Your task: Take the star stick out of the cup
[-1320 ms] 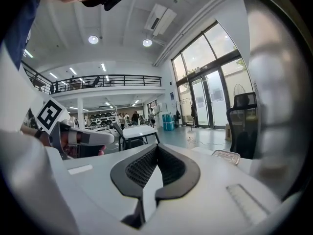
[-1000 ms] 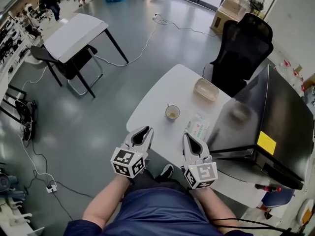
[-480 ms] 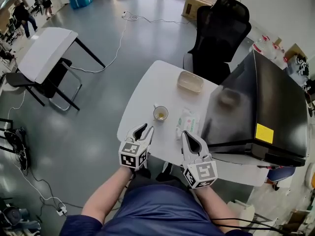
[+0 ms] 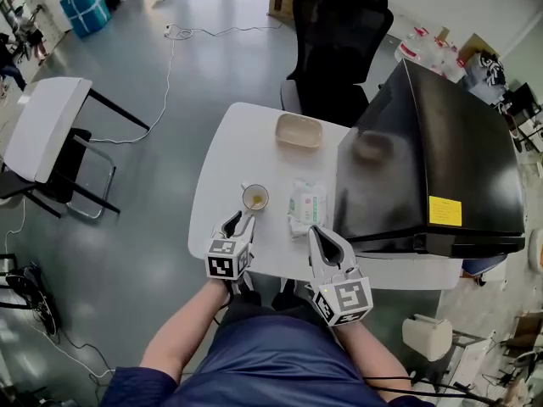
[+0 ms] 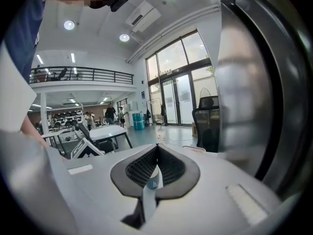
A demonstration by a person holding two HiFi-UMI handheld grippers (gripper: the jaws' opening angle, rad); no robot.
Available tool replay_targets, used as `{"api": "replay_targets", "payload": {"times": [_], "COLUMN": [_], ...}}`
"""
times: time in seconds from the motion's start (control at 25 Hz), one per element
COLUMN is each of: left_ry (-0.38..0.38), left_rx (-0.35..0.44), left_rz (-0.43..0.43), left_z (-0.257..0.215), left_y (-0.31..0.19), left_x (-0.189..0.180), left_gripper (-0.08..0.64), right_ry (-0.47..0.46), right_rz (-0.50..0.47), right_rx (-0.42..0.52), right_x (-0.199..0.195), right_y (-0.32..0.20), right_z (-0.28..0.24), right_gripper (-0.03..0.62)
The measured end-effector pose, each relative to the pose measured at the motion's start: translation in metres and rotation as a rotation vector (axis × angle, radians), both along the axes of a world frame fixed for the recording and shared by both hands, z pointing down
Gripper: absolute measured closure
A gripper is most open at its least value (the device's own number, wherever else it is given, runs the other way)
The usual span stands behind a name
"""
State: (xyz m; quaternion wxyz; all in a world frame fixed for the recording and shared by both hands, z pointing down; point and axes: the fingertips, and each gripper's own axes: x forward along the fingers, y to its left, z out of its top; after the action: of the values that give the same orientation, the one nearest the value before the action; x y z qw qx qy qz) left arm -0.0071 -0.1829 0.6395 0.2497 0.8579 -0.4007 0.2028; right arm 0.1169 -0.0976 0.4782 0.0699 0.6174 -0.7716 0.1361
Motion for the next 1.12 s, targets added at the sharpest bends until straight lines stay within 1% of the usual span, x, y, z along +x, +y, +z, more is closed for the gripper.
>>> {"api": "replay_targets", "payload": {"times": [0.16,0.32,0.44,0.56,0.76,0.88,1.0,1.12], "left_ry": [-0.020,-0.031,-0.021,-0.016,-0.008,0.004,0.027,0.035], "left_rx": [0.002,-0.005,0.002,0.011,0.024,0.035,0.033,0.035], "left_rz": [0.015,0.017,0.004,-0.020,-0.059,-0.077,-0.085,-0.089], "left_z": [0.007,0.013,0.012,0.009,0.004,-0.001,-0.003,-0.005], "left_y": [-0.007,-0.013,-0.019,-0.027,-0.044,-0.052,-0.055,-0.056], "left_x": [0.006,0.007,0.006,0.002,-0.006,-0.009,-0.010,-0.010], "left_gripper": [0.451,0.453,0.459,0.500,0.517,0.549,0.551,0.551], "right_ry": [-0.007,-0.014,-0.019,-0.017,-0.015,-0.016,-0.015,-0.016], "right_rz": [0.046,0.059,0.057,0.050,0.044,0.041,0.037,0.031], "right_rx": [-0.007,-0.014,-0.013,-0.013,-0.015,-0.017,-0.017,-0.014], "right_x": [0.009,0.009,0.007,0.005,0.002,0.002,0.001,0.000], "right_y": [0.002,0.002,0.000,-0.001,-0.002,-0.002,-0.002,-0.002], "right_z": [0.006,0.010,0.011,0.010,0.009,0.010,0.009,0.009], "right_gripper": [0.584,0.585,0.584,0.584,0.586,0.584,0.584,0.584]}}
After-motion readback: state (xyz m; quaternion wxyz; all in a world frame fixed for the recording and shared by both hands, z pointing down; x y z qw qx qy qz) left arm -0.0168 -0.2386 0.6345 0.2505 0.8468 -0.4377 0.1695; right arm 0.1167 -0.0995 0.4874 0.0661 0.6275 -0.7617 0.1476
